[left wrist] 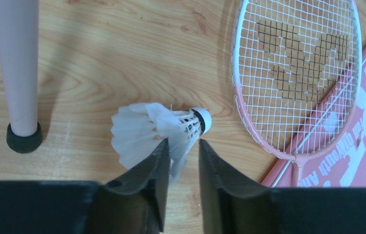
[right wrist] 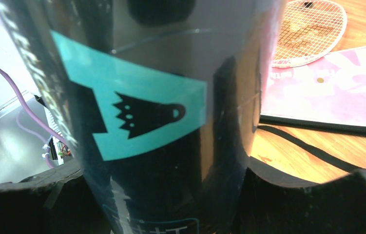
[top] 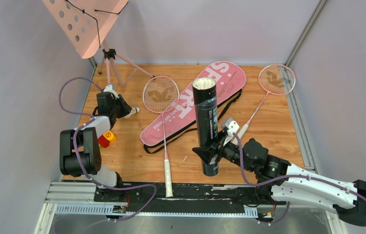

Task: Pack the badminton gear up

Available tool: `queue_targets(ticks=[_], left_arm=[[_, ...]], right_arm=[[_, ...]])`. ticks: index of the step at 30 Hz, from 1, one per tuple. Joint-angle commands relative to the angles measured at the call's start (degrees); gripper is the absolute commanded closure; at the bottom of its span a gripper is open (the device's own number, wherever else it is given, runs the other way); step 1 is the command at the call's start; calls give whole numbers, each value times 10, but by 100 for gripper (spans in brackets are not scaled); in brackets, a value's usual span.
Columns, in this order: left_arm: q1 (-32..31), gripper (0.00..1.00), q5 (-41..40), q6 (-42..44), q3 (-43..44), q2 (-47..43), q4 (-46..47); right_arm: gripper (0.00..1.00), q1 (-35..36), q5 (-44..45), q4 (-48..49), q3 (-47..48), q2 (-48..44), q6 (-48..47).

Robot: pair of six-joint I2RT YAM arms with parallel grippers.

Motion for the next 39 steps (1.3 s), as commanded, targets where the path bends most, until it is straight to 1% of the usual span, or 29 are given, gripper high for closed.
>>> queue_targets(ticks=[1,2,3,4,5,6,7,10,13,16,19,20,22,26,28,30,35,38,39], left_arm=[[5,72,21,-7,11,-8,29],[5,80,24,-7,7,-12,29],[5,83,31,-8,5,-20,27],[5,90,37,-8,3,-25,25],[5,93,52,-4,2,-38,17],[4,98,59,-3,2,-44,11],[5,100,71,-3,3,-61,-4],[4,100,91,-5,11,-117,-50],[3,100,102,-5,27,-170,-146],[2,100,118,10,42,-238,-214],[-4,100,136,19,50,-294,-296],[-6,100,140,25,51,-325,-312],[-13,100,152,36,56,-370,-357],[-23,100,159,62,81,-443,-459],[-25,100,159,75,97,-472,-523],[-25,100,162,91,111,-501,-562],[-25,100,186,119,149,-548,-618],[-24,100,209,135,177,-551,-653],[-24,100,214,142,193,-550,-659]], right_arm=[[81,-1,7,47,9,-17,-5],[81,-1,8,46,9,-19,-6],[81,-1,8,44,10,-20,-6],[81,-1,9,40,12,-20,-6],[81,-1,9,36,13,-20,-6],[81,-1,10,33,13,-20,-5],[81,-1,13,29,14,-19,-6],[82,-1,24,24,9,-18,-18],[82,-1,23,34,1,-15,-48],[81,-1,26,38,7,-1,-77],[80,-1,11,40,21,34,-123],[80,-1,0,41,27,47,-137],[81,0,-14,39,39,70,-188],[80,1,-8,40,55,106,-258],[80,2,14,41,55,117,-304],[80,3,47,33,56,125,-350],[80,4,103,13,57,145,-474],[80,6,116,12,45,158,-547],[80,7,123,14,39,161,-559]])
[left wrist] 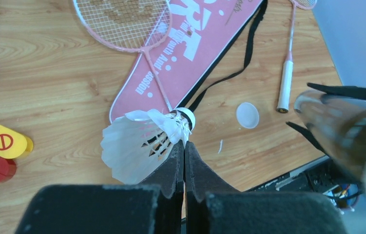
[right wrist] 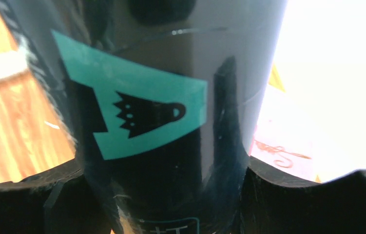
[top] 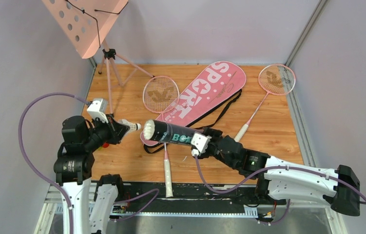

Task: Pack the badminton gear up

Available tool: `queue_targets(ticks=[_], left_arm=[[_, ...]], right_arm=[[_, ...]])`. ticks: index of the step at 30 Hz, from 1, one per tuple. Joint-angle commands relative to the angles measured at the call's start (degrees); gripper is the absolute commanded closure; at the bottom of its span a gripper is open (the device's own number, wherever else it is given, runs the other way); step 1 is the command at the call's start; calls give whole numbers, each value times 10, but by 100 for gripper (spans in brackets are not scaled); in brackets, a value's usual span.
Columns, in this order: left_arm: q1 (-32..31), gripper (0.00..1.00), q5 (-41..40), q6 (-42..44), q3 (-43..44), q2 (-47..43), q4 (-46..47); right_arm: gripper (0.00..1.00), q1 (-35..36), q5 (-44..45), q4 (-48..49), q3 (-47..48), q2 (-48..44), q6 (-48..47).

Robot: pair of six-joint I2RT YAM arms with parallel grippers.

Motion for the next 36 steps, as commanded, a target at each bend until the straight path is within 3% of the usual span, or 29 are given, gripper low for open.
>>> queue_targets(ticks=[1,8,13,31,36], left_arm=[[-2,100,51,45,64,3,-72],[-4,100,67,58,131,17,-107],[-23,100,160,48,144,14,-75],[-43,100,133,56,184,26,-92],[-44,100,169,26,200,32,-64]], right_arm=[[80,5,58,30,10,14,-140],[80,5,111,45,26,70,-177],[81,5,137,50,31,98,-175],[81,5,163,23,42,51,-111],[81,5,168,-12,42,39,-88]])
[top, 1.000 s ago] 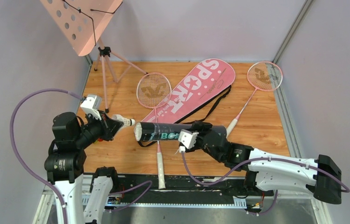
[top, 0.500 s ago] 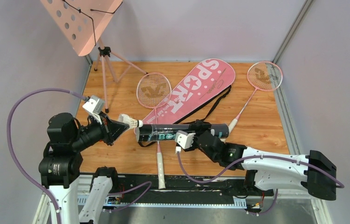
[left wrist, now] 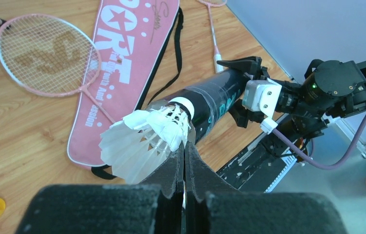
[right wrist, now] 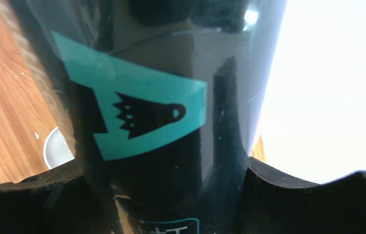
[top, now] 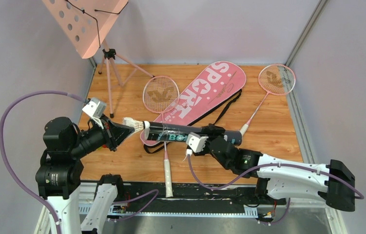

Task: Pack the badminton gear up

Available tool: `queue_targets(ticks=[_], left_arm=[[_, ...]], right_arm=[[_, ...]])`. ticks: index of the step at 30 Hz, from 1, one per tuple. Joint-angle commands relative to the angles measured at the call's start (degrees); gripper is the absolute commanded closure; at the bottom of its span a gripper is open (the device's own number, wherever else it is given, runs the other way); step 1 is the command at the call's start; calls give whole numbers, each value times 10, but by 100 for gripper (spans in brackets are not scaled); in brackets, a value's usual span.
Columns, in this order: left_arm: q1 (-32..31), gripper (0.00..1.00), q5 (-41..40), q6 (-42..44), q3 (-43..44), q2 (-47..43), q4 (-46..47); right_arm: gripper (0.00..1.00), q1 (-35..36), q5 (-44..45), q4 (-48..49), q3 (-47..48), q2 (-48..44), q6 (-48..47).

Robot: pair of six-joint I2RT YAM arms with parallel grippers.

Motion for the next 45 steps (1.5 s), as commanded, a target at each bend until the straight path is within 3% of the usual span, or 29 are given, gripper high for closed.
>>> queue_targets(ticks=[1,10,18,23,30,45], left_arm=[[-2,100,29,-27,20,8,26],[-2,100,59,-34,-2,12,37],[-2,100,124,-126,-83,-14,176],[-2,100,135,-141,-118,-13,193],[-2,100,162,-216,-169,-20,295],[-2,100,164,-246,-219,-33,329]], right_arm=[[81,2,29,11,30,-32,44],[80,2,5,-4,32,-63,65],[80,8,-18,20,24,-59,56],[80,19,-25,40,18,-59,48],[80,28,-21,84,7,-40,32],[80,38,-32,150,12,14,23]])
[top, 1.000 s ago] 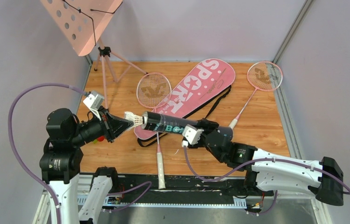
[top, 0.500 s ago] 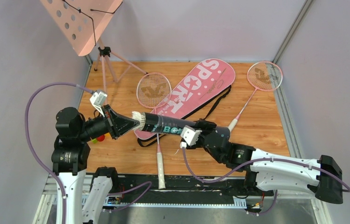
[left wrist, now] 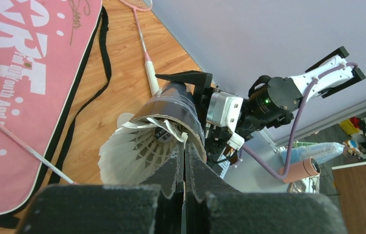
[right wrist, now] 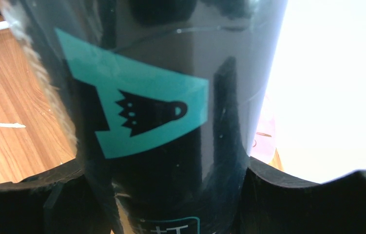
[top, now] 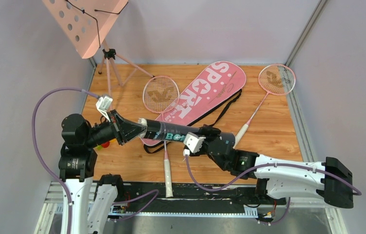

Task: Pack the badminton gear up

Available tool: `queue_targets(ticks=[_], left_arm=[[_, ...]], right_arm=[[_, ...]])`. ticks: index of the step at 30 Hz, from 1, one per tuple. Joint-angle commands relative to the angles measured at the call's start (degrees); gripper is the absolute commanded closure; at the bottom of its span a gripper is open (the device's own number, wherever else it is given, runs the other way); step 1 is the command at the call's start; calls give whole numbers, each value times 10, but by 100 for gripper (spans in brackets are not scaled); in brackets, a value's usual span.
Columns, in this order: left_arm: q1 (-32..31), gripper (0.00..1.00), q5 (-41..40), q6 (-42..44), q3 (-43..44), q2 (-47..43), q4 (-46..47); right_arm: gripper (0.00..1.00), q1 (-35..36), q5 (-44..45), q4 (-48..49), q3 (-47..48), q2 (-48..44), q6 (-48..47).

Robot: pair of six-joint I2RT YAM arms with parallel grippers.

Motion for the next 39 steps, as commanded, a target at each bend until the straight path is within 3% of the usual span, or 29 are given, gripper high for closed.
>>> queue_targets(ticks=[1,17,25,29,32,34,39], left_arm=[[-2,100,6,-13,-10,-4,28],[-2,100,-5,-40,-41,-6,71],[-2,100,-4,-19,-39,-7,43],[-1,87,-18,8,-18,-7,1],[-2,66,-44,40,12,-3,-41],[-2,57,-56,53,31,-2,-68],[-2,47,-61,44,66,-8,-76]], right_arm=[[80,14,-26,90,15,3,-22],[80,14,-52,164,14,17,-56],[80,14,-57,178,16,38,-54],[80,14,-55,178,10,35,-51],[80,14,-53,170,-1,24,-50],[81,14,-50,162,-7,16,-50],[81,14,-47,145,-19,-7,-48]])
